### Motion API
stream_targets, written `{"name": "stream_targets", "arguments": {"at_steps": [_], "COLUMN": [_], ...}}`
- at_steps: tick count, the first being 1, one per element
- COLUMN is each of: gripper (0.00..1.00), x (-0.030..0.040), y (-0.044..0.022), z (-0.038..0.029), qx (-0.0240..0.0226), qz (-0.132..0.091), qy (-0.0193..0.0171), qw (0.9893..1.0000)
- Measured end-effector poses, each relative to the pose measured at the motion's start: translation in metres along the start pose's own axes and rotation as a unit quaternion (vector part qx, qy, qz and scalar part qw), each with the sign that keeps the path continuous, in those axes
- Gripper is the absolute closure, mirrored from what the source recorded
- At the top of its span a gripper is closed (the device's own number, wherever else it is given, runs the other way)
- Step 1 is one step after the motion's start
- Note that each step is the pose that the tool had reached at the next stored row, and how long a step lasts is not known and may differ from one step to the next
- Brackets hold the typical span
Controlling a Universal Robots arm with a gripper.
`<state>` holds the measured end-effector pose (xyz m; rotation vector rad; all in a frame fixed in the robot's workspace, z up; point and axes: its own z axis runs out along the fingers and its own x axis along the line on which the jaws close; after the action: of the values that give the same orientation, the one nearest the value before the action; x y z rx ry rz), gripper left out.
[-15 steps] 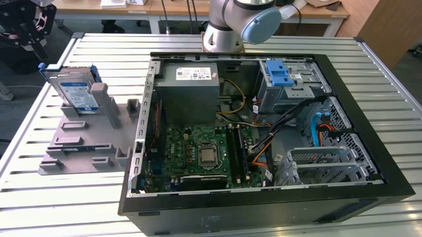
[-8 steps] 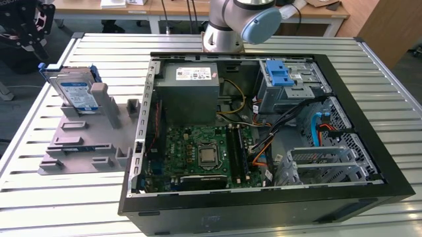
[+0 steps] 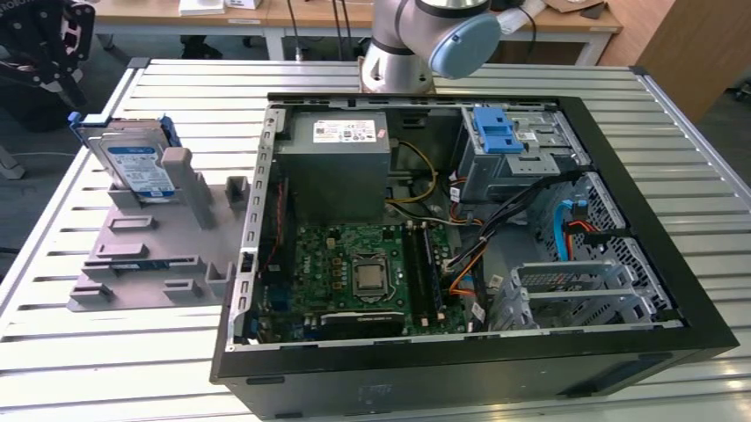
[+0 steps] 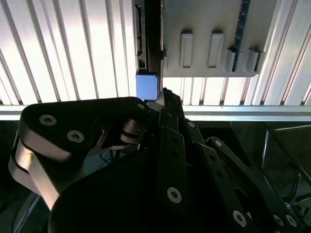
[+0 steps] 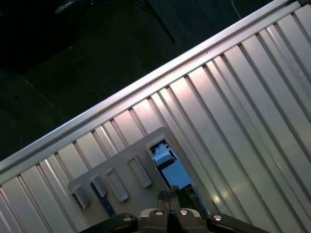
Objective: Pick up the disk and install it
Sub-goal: 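Pick up the disk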
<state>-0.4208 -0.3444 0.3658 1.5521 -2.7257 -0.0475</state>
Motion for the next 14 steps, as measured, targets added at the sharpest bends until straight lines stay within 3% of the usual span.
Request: {"name": "stream_targets", "arguments": {"at_steps": [6,14], "gripper": [0.89,0.89], "x": [0.0,0.0], "y": [0.0,0.0], "z": [0.0006,0.0017], "qx": [-0.0001,0.0021], "qz": [-0.048,-0.105], "qy": [0.0011,0.0013], "qw": [0.9988,0.9944]}}
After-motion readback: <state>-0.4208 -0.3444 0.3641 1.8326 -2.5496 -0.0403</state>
